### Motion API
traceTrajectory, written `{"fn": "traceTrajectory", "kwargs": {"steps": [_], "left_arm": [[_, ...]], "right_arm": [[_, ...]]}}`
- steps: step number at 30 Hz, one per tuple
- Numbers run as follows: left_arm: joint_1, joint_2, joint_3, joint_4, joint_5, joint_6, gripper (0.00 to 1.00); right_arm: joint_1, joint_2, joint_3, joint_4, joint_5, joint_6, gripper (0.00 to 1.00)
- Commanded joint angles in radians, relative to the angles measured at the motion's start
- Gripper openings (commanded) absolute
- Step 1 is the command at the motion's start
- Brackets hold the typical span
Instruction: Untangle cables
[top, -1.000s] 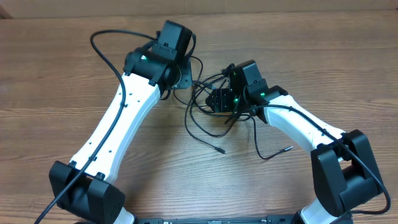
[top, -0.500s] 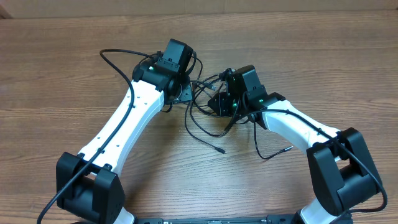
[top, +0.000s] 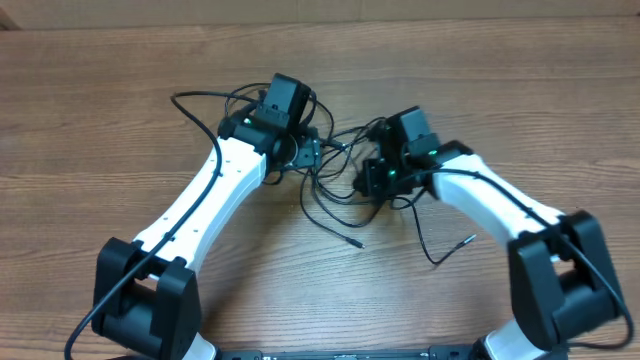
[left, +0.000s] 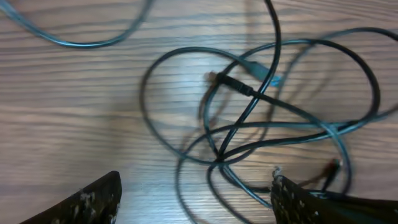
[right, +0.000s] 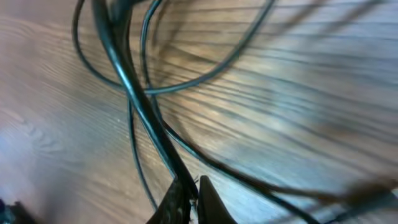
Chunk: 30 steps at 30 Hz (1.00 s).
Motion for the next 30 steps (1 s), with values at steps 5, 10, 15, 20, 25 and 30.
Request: {"fn": "traceTrajectory", "kwargs": {"steps": [5, 10, 15, 20, 25, 30], "left_arm": [[-0.003, 0.007, -0.099, 0.14, 0.23, 0.065, 0.73], [-0.003, 0.007, -0.14, 0.224, 0.242, 0.065, 0.72], [-0.006, 0.007, -0.179, 0.283, 0.169, 0.064, 0.74], [-0.008, 0.007, -0.203, 0.303, 0.126, 0.065, 0.75], [-0.008, 0.008, -0.249, 0.36, 0.126, 0.079, 0.74], [-0.009, 0.049, -0.287, 0.423, 0.129, 0.129, 0.75]], "right_arm": [[-0.023, -0.21, 0.109, -0.069, -0.011, 0.0, 0.04], [-0.019, -0.259, 0.111, -0.072, -0.057, 0.004, 0.04], [-0.016, -0.264, 0.11, -0.073, -0.036, 0.003, 0.08], [-0.016, -0.261, 0.109, -0.095, 0.035, -0.001, 0.34], [-0.016, -0.26, 0.109, -0.098, 0.047, -0.001, 0.34], [-0.016, -0.26, 0.109, -0.104, 0.047, -0.001, 0.35]]}}
